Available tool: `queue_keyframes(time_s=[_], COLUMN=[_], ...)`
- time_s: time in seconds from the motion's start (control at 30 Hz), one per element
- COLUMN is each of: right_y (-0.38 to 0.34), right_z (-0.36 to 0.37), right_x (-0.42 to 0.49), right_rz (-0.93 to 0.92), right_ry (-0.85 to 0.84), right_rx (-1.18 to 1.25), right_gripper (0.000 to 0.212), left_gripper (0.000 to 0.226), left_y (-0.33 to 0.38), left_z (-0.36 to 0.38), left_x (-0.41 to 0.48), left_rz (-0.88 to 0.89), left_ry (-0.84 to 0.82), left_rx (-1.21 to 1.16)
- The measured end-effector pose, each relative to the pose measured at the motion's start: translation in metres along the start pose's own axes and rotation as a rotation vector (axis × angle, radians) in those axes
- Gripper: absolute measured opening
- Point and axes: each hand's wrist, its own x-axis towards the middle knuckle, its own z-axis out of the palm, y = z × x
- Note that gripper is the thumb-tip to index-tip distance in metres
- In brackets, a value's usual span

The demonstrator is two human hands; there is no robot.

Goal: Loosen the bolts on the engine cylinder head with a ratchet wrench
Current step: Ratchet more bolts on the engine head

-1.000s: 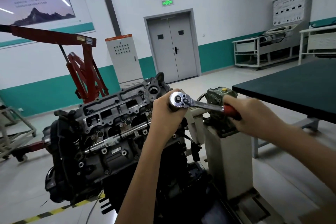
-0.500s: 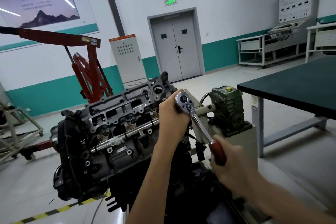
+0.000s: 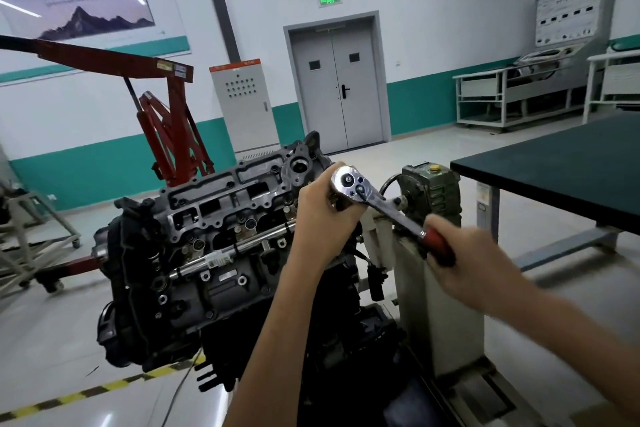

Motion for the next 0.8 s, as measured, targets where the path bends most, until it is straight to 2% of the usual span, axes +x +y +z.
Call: queue_keyframes(time_s=[0.1, 0.23, 0.3, 0.37, 0.43, 0.57, 0.67, 0.8], right_y=[-0.038, -0.071, -0.056, -0.03, -0.003, 0.022, 0.021, 0.007], right_z=[0.04, 0.065, 0.055, 0.035, 0.007, -0.043, -0.04, 0.001], right_x=[-0.029, -0.04, -0.038, -0.029, -0.008, 0.049, 0.054, 0.001], right_rz=[0.134, 0.222, 0.186, 0.124, 0.022, -0.119, -0.107, 0.035], right_ry=[0.094, 0.115, 0.057, -0.032, -0.084, 0.028, 0.028, -0.002], right_rx=[0.258, 0.459, 0.372, 0.205, 0.024, -0.337, -0.332, -0.034], right_gripper=[0.027, 0.036, 0.031, 0.037, 0.035, 0.032, 0.03, 0.031], left_gripper=[0.037, 0.033, 0.046, 0.05, 0.043, 0.026, 0.018, 0.044], left_y=[-0.002, -0.004, -0.003, -0.002, -0.001, -0.001, 0.0, -0.003], left_z=[0.01, 0.012, 0.009, 0.007, 0.008, 0.008, 0.007, 0.006], left_x=[-0.002, 0.003, 0.004, 0.005, 0.005, 0.006, 0.006, 0.004], left_rz=[0.019, -0.012, -0.013, -0.022, -0.041, -0.032, -0.026, 0.016], left_ry=[0.108, 0.097, 0.075, 0.039, 0.014, 0.016, -0.002, 0.027], left_rx=[0.046, 0.053, 0.072, 0.063, 0.053, 0.042, 0.039, 0.063])
